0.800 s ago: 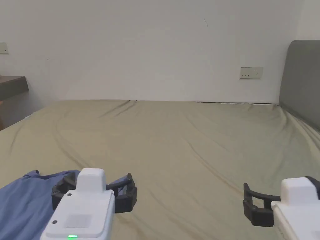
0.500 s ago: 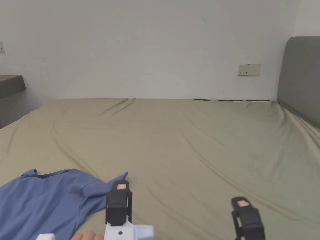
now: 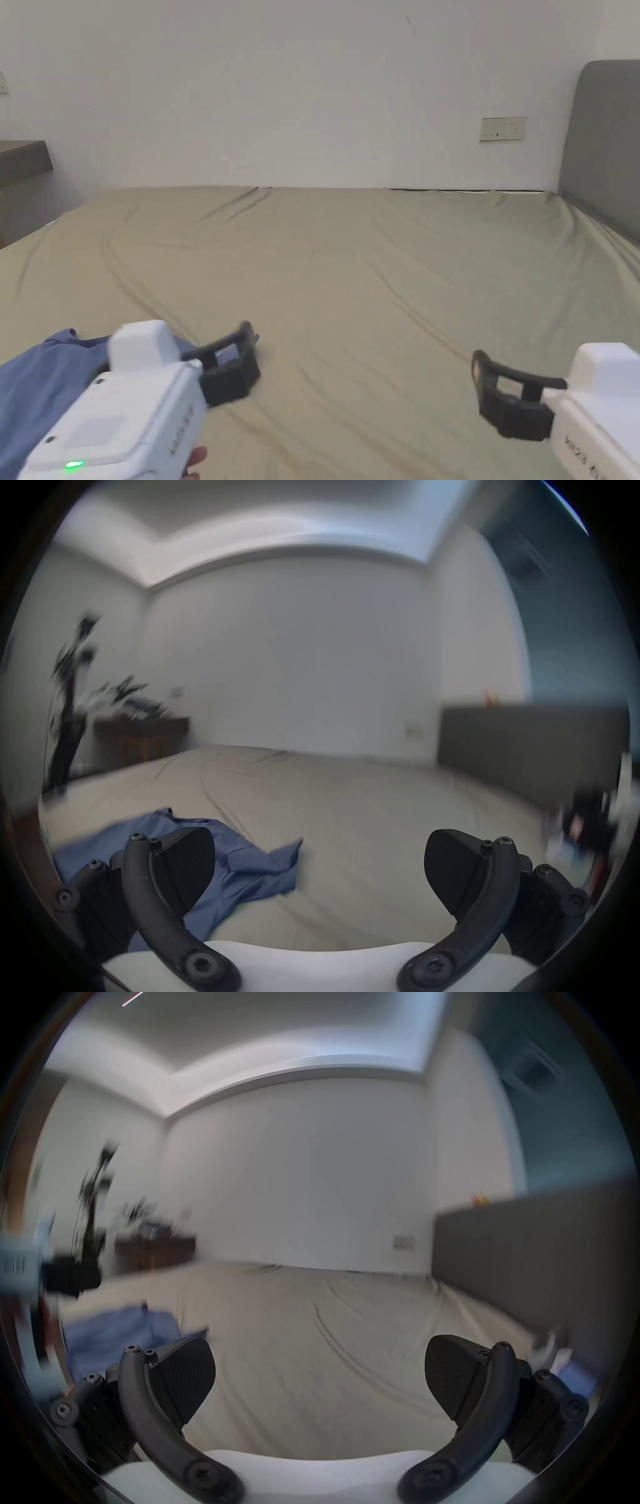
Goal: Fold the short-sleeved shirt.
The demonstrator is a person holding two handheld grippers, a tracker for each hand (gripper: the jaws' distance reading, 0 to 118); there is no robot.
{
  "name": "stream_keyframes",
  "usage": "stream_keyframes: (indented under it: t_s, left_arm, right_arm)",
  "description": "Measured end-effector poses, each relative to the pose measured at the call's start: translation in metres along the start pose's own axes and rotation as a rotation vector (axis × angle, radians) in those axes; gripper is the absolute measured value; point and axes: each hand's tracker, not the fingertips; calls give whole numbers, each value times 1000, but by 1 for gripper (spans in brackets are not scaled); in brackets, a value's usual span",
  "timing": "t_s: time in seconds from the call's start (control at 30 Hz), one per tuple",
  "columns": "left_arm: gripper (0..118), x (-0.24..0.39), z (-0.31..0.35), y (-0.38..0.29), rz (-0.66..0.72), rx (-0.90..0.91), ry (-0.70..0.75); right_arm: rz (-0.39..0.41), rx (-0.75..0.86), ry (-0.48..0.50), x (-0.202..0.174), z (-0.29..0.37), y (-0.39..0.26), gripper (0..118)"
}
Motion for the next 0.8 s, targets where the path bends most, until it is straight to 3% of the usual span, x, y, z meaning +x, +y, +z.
stream_keyframes:
  t_s: [0.07,0.13,0.2,0.33,0.53,0.73,0.8]
  left_arm:
    - [118,-2,5,3,50,92,83]
    - [118,-5,2,5,6,49,117]
    - [118,-3,-2,3,-42,-14,64]
    - [118,5,-5,-5,-109,-68,44]
    - [118,20,-1,-13,-210,-49,-26]
    - [118,29,2,-18,-265,-51,-45]
    - [118,30,2,-18,-273,-58,-51]
  right_arm:
    - [-23,-33,-26,9,-2,-2,118]
    - [13,-39,-43,8,-4,-6,118]
    - [58,-33,-68,9,-4,-8,118]
    - [64,-18,-62,3,-2,-4,118]
    - [135,32,-59,-1,-1,-2,118]
    - [145,37,-28,-9,1,-2,118]
    - [201,76,-34,-13,3,-1,118]
